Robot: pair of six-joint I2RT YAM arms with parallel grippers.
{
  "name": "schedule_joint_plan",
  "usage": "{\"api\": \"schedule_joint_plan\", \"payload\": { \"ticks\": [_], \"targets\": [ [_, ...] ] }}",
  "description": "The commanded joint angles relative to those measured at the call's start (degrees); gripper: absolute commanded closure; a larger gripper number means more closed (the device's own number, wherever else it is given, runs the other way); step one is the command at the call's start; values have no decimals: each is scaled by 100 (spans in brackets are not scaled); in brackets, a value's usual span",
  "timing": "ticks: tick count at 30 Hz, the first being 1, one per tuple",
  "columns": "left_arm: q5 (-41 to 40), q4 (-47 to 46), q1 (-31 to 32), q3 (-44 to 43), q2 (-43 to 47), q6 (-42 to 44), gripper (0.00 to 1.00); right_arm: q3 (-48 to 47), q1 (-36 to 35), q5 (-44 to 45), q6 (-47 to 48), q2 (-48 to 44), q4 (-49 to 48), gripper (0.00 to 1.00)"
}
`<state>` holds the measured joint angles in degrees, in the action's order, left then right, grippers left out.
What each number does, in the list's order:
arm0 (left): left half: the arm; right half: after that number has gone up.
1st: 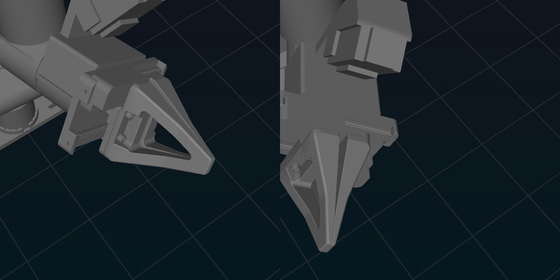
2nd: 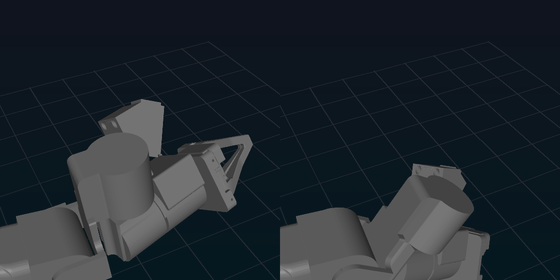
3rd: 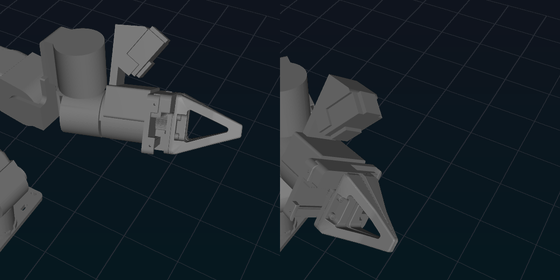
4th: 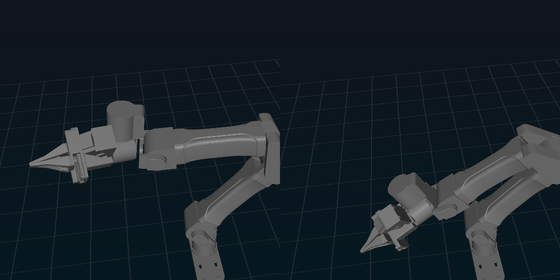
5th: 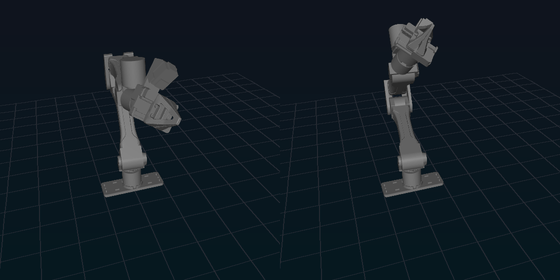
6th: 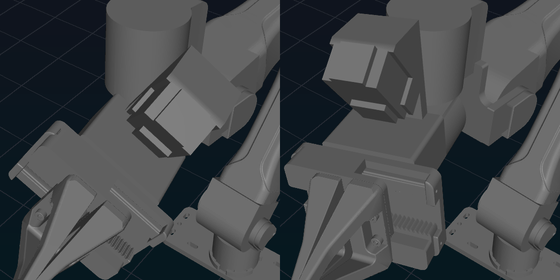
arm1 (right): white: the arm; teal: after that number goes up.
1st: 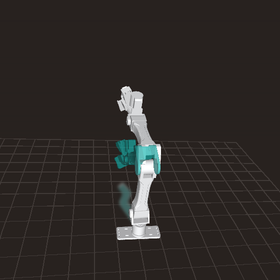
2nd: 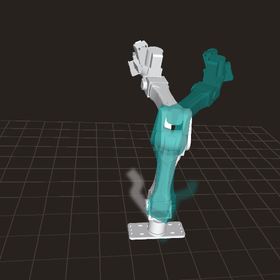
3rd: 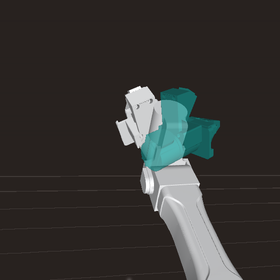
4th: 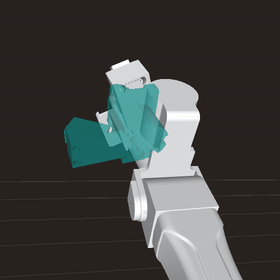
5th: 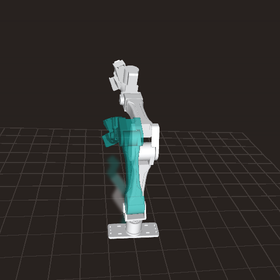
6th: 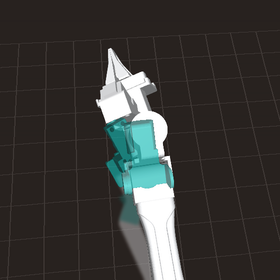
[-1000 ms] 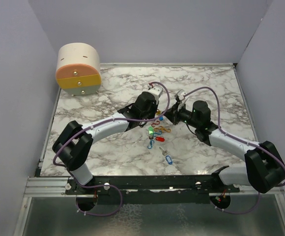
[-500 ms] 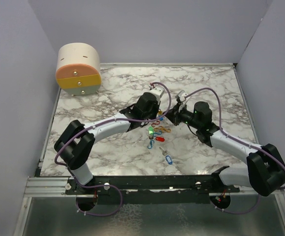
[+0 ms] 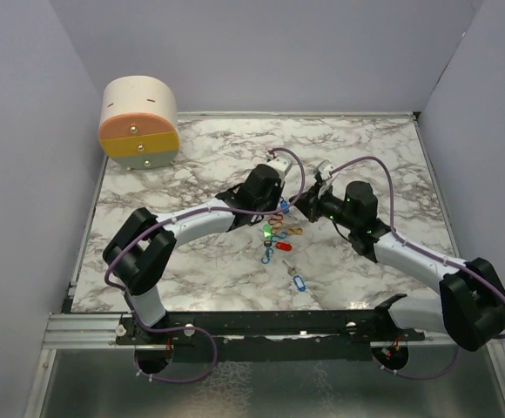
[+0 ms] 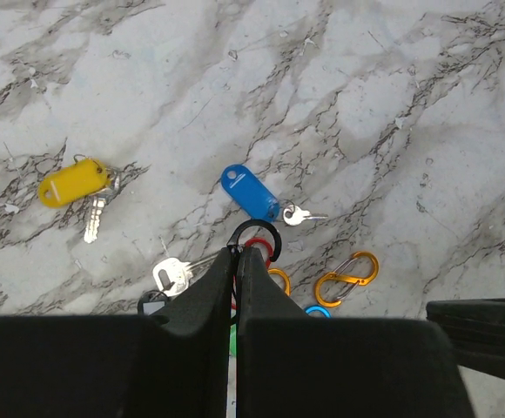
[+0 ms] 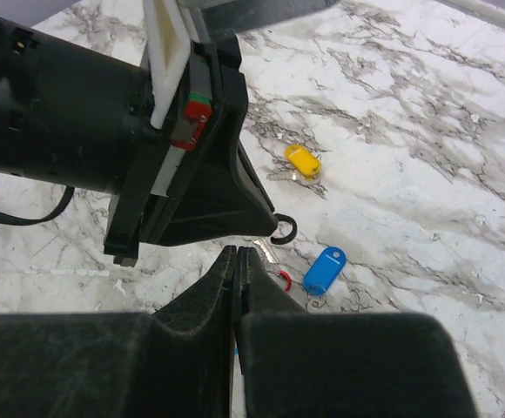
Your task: Put the keys on the keyring
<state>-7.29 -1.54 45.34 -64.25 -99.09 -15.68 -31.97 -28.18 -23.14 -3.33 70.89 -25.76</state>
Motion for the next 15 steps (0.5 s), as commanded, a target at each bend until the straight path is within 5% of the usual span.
{"api": "schedule_joint_plan", "payload": {
  "ticks": [1, 5, 11, 15],
  "targets": [
    [57, -75, 1, 45, 405, 74, 100, -80, -38, 115, -60, 127, -136, 99],
    [-223, -19, 1, 64, 481, 23, 100, -213, -38, 180, -107, 304, -4, 99],
    [-987, 242, -36, 123, 574, -73, 100, -602, -38, 517, -312, 866, 428, 78],
    [-1114, 273, -132, 187, 582, -124, 100, -1074, -38, 907, -624, 1492, 907, 76]
  ]
}}
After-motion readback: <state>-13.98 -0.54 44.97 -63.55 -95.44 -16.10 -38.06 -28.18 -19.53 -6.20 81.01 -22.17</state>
